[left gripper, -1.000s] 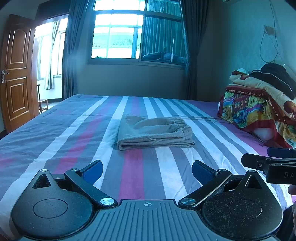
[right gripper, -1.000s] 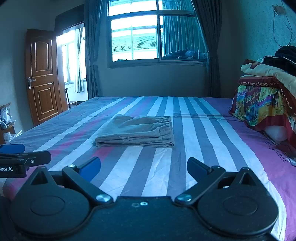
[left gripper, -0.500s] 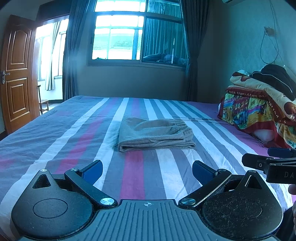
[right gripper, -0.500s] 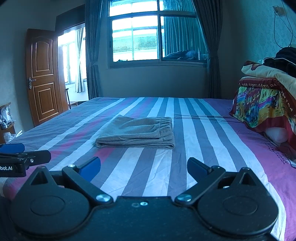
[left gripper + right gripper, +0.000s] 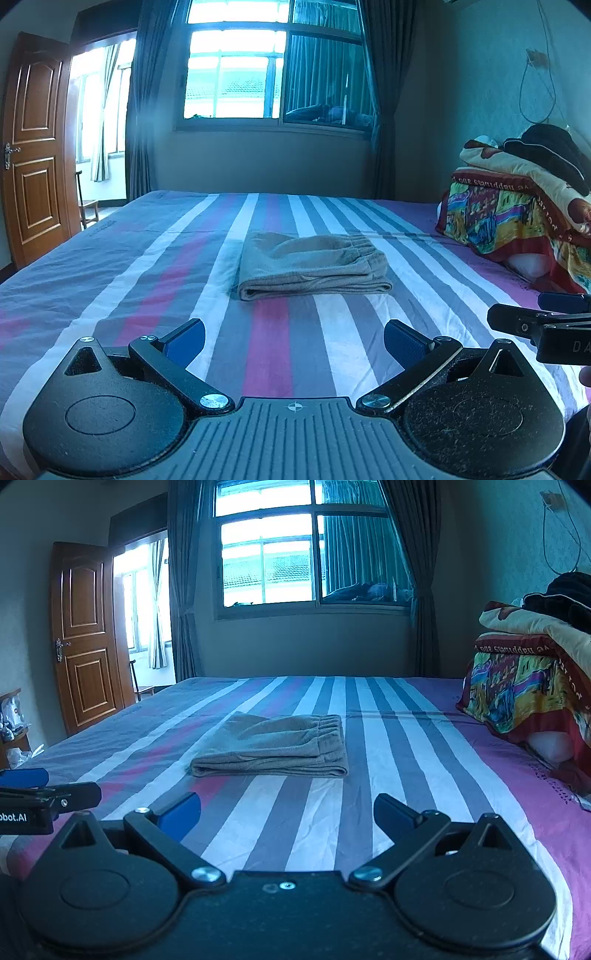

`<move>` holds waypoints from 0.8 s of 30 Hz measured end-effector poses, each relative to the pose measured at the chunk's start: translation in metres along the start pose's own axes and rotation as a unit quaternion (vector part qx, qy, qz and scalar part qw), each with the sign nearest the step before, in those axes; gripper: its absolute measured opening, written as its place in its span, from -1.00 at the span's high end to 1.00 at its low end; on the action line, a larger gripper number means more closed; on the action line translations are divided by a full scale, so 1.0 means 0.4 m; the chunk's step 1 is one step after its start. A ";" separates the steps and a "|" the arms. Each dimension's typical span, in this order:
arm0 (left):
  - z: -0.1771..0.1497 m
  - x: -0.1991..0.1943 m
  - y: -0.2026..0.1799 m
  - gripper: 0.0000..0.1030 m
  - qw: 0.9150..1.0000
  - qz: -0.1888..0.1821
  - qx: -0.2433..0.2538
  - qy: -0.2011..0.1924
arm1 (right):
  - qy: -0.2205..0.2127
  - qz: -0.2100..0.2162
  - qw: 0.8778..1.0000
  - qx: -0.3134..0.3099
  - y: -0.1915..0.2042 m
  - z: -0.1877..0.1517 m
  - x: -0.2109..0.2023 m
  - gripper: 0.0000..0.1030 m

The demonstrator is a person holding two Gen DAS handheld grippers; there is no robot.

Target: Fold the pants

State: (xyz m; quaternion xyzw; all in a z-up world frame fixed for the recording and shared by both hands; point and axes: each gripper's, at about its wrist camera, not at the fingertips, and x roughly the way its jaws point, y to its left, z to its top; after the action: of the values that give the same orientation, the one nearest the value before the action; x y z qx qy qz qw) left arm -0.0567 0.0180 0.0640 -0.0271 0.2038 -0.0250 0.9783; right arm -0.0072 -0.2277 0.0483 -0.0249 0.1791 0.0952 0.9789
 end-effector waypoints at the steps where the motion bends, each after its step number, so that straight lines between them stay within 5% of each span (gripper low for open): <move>1: 0.000 0.000 0.000 -0.98 1.000 0.000 0.000 0.001 | 0.000 0.001 1.000 0.000 0.000 0.001 0.001 -0.94; 24: -0.014 0.012 -0.008 -0.98 1.000 0.001 0.004 0.009 | 0.009 -0.001 1.000 0.008 -0.002 -0.024 0.017 -0.94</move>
State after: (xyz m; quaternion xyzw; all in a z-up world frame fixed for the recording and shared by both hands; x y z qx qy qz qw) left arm -0.0546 0.0141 0.0572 -0.0225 0.2123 -0.0248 0.9766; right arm -0.0042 -0.2280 0.0368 -0.0177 0.1889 0.0927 0.9774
